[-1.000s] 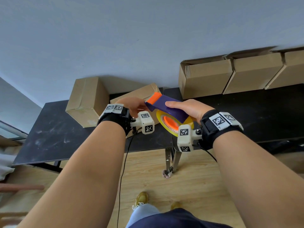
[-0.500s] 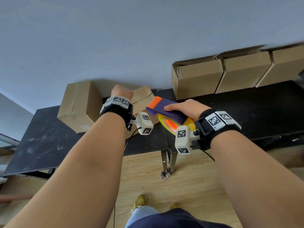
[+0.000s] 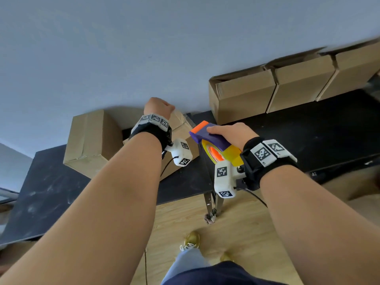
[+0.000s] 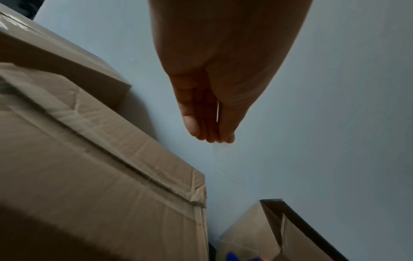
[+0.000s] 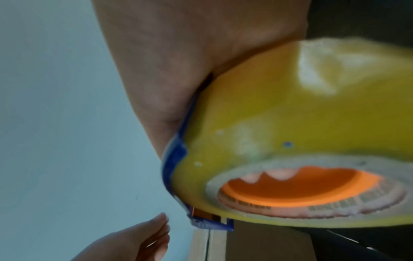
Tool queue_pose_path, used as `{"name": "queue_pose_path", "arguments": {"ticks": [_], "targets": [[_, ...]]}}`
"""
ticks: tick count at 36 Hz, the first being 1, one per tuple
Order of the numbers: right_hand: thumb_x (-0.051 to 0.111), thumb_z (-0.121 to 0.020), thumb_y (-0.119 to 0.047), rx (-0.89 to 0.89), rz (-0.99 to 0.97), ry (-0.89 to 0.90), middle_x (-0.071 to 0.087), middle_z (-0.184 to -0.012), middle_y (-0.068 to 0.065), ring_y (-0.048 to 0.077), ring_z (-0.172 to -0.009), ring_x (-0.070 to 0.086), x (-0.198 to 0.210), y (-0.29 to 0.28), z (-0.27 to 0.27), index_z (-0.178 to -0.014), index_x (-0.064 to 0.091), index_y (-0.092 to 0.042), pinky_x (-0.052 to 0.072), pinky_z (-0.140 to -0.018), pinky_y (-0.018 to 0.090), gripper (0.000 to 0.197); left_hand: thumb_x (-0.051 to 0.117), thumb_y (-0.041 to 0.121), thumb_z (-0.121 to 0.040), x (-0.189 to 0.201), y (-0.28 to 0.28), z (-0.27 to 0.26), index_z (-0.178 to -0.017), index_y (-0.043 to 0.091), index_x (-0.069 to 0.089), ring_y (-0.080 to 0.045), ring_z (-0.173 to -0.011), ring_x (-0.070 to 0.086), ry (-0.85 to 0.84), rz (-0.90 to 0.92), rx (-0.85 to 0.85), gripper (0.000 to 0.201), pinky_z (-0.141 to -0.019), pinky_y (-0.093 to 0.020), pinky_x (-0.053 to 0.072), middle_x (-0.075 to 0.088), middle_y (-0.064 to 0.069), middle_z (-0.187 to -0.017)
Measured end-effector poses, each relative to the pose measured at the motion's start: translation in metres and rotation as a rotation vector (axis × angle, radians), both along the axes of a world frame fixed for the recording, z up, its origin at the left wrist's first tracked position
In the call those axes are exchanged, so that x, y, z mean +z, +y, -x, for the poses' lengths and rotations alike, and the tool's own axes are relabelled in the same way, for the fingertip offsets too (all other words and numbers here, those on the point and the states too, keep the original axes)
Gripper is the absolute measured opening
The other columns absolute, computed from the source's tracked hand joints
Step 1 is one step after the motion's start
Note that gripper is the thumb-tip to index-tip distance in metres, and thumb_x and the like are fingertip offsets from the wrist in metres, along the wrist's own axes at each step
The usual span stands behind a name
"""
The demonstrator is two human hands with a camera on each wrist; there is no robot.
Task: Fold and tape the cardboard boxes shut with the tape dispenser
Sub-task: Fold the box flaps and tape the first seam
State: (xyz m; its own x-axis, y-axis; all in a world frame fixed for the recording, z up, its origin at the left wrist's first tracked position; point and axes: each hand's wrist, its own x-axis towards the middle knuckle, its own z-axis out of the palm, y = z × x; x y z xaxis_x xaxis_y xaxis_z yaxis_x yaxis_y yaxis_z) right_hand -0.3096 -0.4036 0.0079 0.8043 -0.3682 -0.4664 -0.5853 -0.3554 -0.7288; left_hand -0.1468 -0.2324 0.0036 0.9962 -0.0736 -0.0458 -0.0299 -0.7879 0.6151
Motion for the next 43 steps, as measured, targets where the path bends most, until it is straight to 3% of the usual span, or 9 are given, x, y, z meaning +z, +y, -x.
{"name": "queue_pose_path", "arguments": {"ticks": [4, 9, 14, 23, 27, 31, 34, 39, 43], "targets": [[0.068, -0.08, -0.053, -0.039, -0.004, 0.019, 0.067, -0.103, 0.009, 0.022, -0.093, 0.063, -0.004, 0.008, -0.012, -0.103, 0.065, -0.008, 0.048, -0.08, 0.031, 0.05, 0.062, 0.02, -0.089, -0.003, -0.003, -0.018, -0.1, 0.004, 0.073, -0.027, -0.099, 0.066, 0.017, -0.037, -0.034, 0.023, -0.084, -0.032, 0.052, 0.071, -0.012, -0.103], [0.068, -0.081, -0.052, -0.074, 0.013, 0.034, 0.065, -0.102, 0.009, 0.021, -0.09, 0.06, -0.004, 0.012, -0.028, -0.098, 0.061, -0.008, 0.045, -0.078, 0.03, 0.048, 0.06, 0.021, -0.09, -0.009, -0.007, -0.039, -0.1, 0.006, 0.073, -0.026, -0.1, 0.065, 0.051, -0.094, -0.104, 0.022, -0.079, -0.03, 0.048, 0.071, -0.011, -0.106], [0.069, -0.079, -0.055, -0.122, -0.001, 0.051, 0.066, -0.108, 0.01, 0.023, -0.094, 0.061, -0.001, 0.017, -0.04, -0.113, 0.064, -0.004, 0.041, -0.073, 0.028, 0.061, 0.06, 0.022, -0.091, -0.017, -0.009, -0.058, -0.102, 0.008, 0.073, -0.026, -0.102, 0.065, 0.085, -0.127, -0.15, 0.022, -0.081, -0.03, 0.048, 0.071, -0.01, -0.109], [0.07, -0.08, -0.052, -0.157, -0.004, 0.085, 0.066, -0.102, 0.009, 0.02, -0.087, 0.06, -0.002, 0.025, -0.052, -0.108, 0.065, -0.006, 0.041, -0.064, 0.027, 0.053, 0.056, 0.021, -0.092, -0.037, -0.01, -0.076, -0.095, 0.002, 0.072, -0.031, -0.099, 0.064, 0.112, -0.223, -0.234, 0.025, -0.078, -0.032, 0.048, 0.07, -0.016, -0.105], [0.069, -0.08, -0.053, -0.168, -0.008, 0.108, 0.066, -0.104, 0.009, 0.022, -0.092, 0.062, -0.006, 0.028, -0.055, -0.108, 0.064, -0.007, 0.042, -0.07, 0.028, 0.054, 0.055, 0.019, -0.092, -0.045, -0.009, -0.08, -0.097, 0.003, 0.072, -0.031, -0.098, 0.064, 0.117, -0.209, -0.246, 0.024, -0.077, -0.031, 0.048, 0.07, -0.015, -0.104], [0.07, -0.079, -0.054, -0.192, -0.021, 0.128, 0.065, -0.099, 0.007, 0.019, -0.088, 0.062, -0.009, 0.028, -0.056, -0.109, 0.063, -0.009, 0.043, -0.065, 0.025, 0.055, 0.055, 0.021, -0.093, -0.055, -0.008, -0.084, -0.096, 0.003, 0.072, -0.032, -0.098, 0.064, 0.151, -0.167, -0.257, 0.025, -0.076, -0.029, 0.046, 0.07, -0.015, -0.104], [0.07, -0.078, -0.055, -0.187, -0.009, 0.139, 0.064, -0.094, 0.005, 0.017, -0.083, 0.06, -0.009, 0.027, -0.058, -0.107, 0.061, -0.01, 0.042, -0.063, 0.024, 0.054, 0.05, 0.024, -0.097, -0.063, -0.008, -0.083, -0.105, -0.002, 0.068, -0.035, -0.104, 0.061, 0.186, -0.168, -0.248, 0.032, -0.077, -0.031, 0.044, 0.067, -0.019, -0.112], [0.07, -0.079, -0.055, -0.181, -0.019, 0.153, 0.061, -0.092, 0.003, 0.016, -0.083, 0.058, -0.01, 0.026, -0.059, -0.109, 0.059, -0.011, 0.041, -0.063, 0.024, 0.053, 0.033, 0.005, -0.101, -0.058, -0.011, -0.073, -0.137, 0.002, 0.044, -0.035, -0.125, 0.05, 0.271, -0.078, -0.206, 0.037, -0.1, -0.039, 0.039, 0.051, -0.02, -0.136], [0.07, -0.08, -0.054, -0.176, -0.018, 0.145, 0.061, -0.09, 0.003, 0.015, -0.08, 0.057, -0.011, 0.023, -0.058, -0.108, 0.059, -0.012, 0.04, -0.062, 0.024, 0.052, 0.045, 0.017, -0.098, -0.061, -0.007, -0.079, -0.131, 0.005, 0.05, -0.037, -0.118, 0.054, 0.23, -0.053, -0.172, 0.036, -0.095, -0.04, 0.044, 0.054, -0.018, -0.131]]}}
